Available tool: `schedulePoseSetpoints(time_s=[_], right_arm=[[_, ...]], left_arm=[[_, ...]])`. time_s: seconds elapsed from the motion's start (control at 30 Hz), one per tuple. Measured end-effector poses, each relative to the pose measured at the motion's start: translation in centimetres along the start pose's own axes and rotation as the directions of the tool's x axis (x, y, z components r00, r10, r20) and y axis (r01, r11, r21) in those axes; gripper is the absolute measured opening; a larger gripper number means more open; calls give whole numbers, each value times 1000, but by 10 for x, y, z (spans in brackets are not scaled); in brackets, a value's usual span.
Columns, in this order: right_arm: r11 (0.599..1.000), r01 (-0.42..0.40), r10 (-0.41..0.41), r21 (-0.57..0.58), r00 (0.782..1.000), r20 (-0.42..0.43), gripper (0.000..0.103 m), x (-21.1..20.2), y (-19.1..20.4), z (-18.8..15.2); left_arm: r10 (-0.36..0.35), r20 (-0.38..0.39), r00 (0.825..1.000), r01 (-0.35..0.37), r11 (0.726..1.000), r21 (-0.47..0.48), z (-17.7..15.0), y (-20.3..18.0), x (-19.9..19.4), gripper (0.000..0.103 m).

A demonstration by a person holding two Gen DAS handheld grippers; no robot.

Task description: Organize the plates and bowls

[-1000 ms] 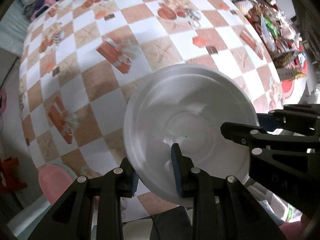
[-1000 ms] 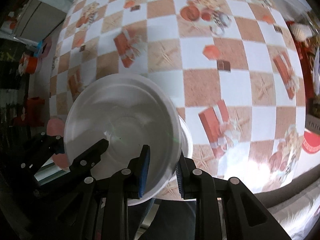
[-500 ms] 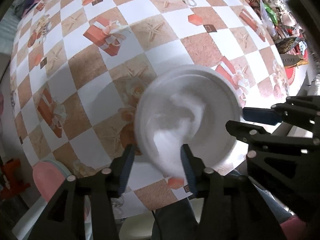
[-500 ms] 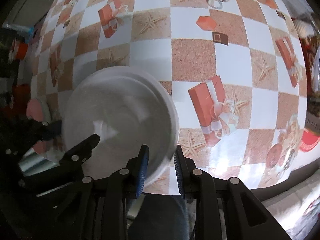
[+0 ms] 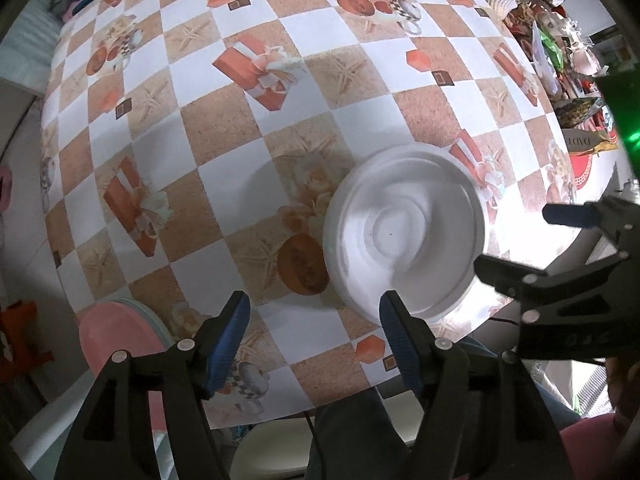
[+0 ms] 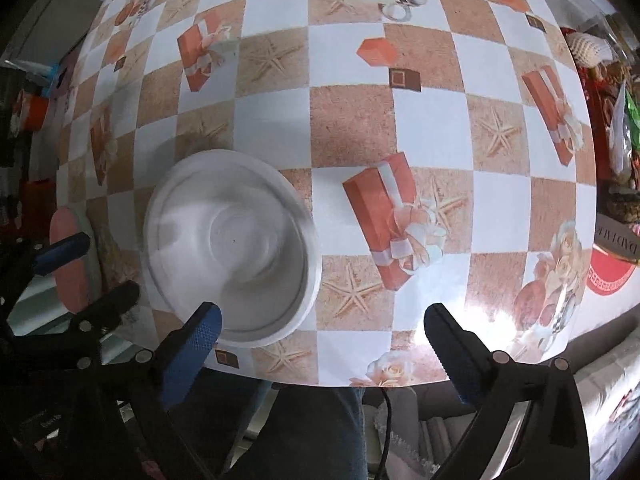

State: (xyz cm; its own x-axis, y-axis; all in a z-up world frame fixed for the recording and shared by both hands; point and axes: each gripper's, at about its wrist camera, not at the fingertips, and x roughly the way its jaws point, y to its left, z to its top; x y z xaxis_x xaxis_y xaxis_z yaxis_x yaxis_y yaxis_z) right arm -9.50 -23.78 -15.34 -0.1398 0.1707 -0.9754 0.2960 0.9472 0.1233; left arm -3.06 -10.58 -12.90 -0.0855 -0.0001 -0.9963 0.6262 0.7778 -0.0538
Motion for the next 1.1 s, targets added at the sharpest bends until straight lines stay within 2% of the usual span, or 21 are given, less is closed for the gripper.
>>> schedulePoseSetpoints(time_s=[0.37,1.1], right_arm=[[1000,9,-9,-23,1000,-17,102,3,12,-5],[1000,0,0,0,1000,-23,102,7,3,-6]], left_arm=[[5,11,1000,-5,1000,-20,-2,1,-5,71],[22,10,1000,-22,1000,2,-1,-2,-6,71]])
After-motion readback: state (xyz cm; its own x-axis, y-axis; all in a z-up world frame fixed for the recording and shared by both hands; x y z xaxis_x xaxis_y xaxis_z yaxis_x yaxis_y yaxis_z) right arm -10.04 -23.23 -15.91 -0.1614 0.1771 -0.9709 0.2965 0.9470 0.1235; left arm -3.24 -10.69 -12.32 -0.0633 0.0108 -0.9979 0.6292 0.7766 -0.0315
